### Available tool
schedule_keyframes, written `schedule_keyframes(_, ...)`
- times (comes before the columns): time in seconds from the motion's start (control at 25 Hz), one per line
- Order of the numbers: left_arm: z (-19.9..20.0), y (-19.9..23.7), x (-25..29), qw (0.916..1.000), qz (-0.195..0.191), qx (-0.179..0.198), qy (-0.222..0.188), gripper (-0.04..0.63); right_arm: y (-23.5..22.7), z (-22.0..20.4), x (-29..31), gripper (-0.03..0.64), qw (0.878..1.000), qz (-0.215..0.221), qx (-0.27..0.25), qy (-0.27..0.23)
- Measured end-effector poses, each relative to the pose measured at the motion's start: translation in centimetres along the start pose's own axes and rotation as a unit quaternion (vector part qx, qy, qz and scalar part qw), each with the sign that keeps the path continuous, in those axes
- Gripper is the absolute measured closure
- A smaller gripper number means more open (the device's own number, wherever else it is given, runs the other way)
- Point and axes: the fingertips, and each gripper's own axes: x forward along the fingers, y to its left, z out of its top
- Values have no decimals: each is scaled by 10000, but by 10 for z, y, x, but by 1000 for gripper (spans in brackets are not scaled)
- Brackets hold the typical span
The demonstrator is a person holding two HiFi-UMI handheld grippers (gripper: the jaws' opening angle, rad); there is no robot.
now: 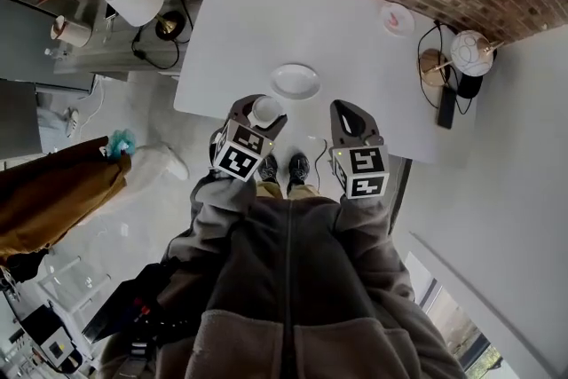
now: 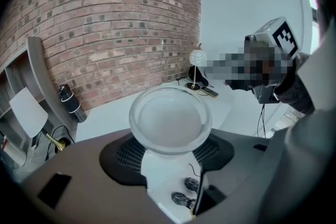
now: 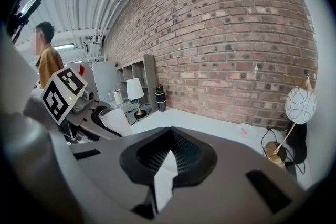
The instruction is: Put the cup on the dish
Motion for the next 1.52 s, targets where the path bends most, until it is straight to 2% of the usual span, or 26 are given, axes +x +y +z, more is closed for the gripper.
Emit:
schedule_keyframes(0.44, -32, 12, 78, 9995, -197, 159, 173, 339, -11, -30, 29, 615, 9991, -191, -32, 378)
schedule_keyframes(0.8, -54, 13, 130, 9983, -393, 195, 374, 339, -17, -59, 56, 615, 9966, -85, 79, 820)
schedule_keyframes(1.08, -74, 24, 174, 9977, -325, 124, 578, 338, -22, -82, 60, 615, 9936, -42, 125, 1124)
schedule_keyframes(1.52, -85, 31, 220, 9965, -377, 95, 746, 339, -40, -96, 60, 615, 9913, -147, 188, 1295)
